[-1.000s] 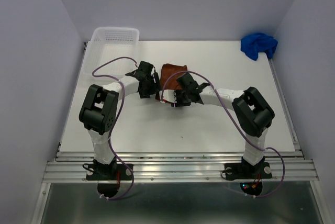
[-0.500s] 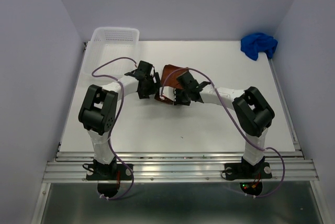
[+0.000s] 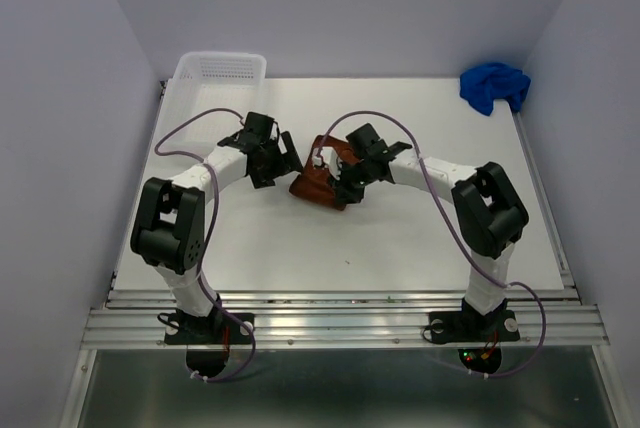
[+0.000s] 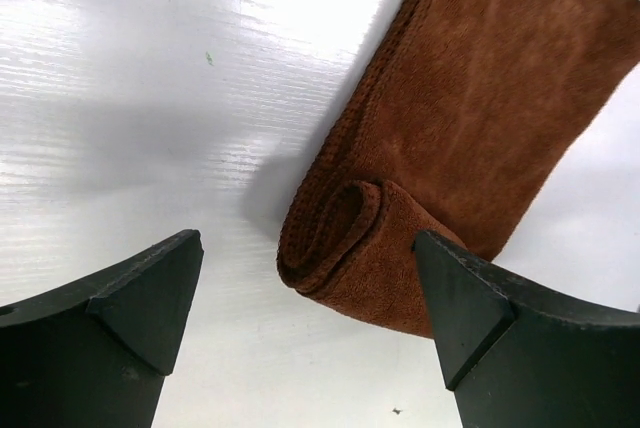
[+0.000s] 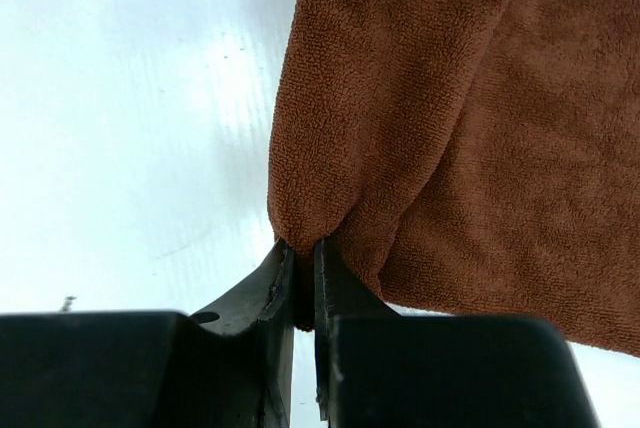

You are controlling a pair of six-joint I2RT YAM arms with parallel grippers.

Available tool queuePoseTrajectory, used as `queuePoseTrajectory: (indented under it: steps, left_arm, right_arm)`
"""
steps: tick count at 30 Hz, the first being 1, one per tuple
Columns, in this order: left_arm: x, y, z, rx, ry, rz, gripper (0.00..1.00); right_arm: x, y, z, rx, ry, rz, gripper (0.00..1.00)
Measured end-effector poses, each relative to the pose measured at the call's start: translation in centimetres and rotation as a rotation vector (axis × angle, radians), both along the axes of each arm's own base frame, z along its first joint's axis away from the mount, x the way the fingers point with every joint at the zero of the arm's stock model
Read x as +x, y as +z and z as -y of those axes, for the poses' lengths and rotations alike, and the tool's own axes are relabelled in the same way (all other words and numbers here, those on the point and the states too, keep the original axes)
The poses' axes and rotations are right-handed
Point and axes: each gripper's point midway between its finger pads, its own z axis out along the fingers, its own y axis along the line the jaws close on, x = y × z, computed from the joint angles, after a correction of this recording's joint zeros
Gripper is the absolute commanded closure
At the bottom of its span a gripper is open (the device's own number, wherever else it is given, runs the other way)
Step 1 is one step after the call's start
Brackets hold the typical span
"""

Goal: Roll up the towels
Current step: Roll the towel

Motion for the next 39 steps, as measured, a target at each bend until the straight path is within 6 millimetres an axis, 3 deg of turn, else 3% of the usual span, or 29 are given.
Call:
queuePoseTrajectory:
  steps: [10, 16, 28, 39]
  left_arm:
    - [-0.6, 2.0, 0.2, -0.064, -0.012, 0.042, 0.01]
    - [-1.5, 2.3, 0.2, -0.085, -0.026, 0.053, 0.01]
    - [-2.4, 1.3, 1.2, -0.143, -0.068, 0.043, 0.01]
    - [-2.7, -1.6, 2.3, -0.178, -0.090, -0.028, 0.01]
  right_arm:
    - [0.1, 2.5, -0.2, 0.160, -0.102, -0.249, 0.99]
    - [0.8, 2.5, 0.0, 0.226, -0.175, -0.413, 0.99]
    - [1.8, 2.2, 0.3, 0.305, -0.306, -0.590, 0.99]
    - [1.8, 0.2, 0.3, 0.320, -0.383, -0.690, 0.99]
